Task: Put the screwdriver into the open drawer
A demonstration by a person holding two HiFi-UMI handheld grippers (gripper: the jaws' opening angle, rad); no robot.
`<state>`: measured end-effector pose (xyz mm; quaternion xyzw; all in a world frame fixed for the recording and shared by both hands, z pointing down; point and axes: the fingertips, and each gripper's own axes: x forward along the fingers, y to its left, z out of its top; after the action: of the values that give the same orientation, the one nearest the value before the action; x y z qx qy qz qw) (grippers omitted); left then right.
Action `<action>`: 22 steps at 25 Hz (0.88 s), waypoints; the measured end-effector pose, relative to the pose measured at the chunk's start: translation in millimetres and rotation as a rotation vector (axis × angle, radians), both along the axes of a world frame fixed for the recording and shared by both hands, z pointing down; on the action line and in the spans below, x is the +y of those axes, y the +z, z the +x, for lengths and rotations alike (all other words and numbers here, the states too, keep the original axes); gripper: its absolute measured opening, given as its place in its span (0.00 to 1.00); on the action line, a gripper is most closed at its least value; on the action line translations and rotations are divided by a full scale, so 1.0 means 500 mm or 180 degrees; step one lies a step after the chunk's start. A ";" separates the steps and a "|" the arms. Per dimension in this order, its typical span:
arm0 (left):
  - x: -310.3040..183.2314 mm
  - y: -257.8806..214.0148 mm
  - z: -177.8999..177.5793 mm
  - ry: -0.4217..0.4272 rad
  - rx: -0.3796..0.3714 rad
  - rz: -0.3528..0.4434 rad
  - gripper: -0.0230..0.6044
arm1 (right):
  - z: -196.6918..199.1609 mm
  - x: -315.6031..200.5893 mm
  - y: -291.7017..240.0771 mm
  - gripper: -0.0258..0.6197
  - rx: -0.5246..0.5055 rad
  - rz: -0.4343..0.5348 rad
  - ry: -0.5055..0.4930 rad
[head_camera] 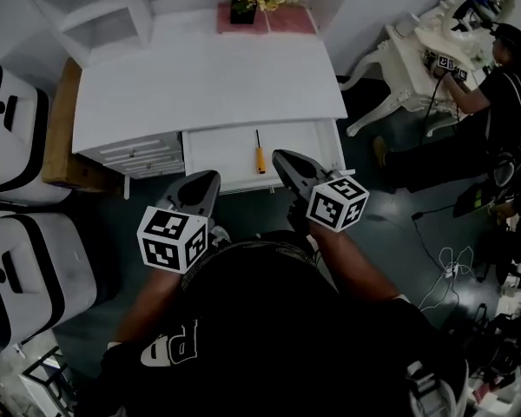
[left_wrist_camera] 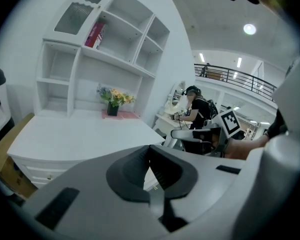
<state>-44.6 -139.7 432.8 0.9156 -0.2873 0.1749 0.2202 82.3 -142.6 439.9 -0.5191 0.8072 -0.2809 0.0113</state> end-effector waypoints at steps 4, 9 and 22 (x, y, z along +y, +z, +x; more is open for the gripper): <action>0.023 -0.001 0.031 -0.0106 0.0027 -0.0025 0.05 | 0.027 0.026 -0.023 0.05 0.0065 0.0069 -0.0100; 0.067 -0.008 0.096 -0.0115 0.0036 -0.0006 0.05 | 0.065 0.077 -0.045 0.05 0.0214 0.0157 -0.0238; 0.197 -0.014 0.177 -0.0328 0.0025 0.0015 0.05 | 0.144 0.216 -0.047 0.05 0.0263 0.0193 -0.0408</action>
<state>44.1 -41.1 425.6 0.9008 -0.3337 0.1591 0.2278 154.2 -34.5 416.6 -0.4769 0.8467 -0.2348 -0.0243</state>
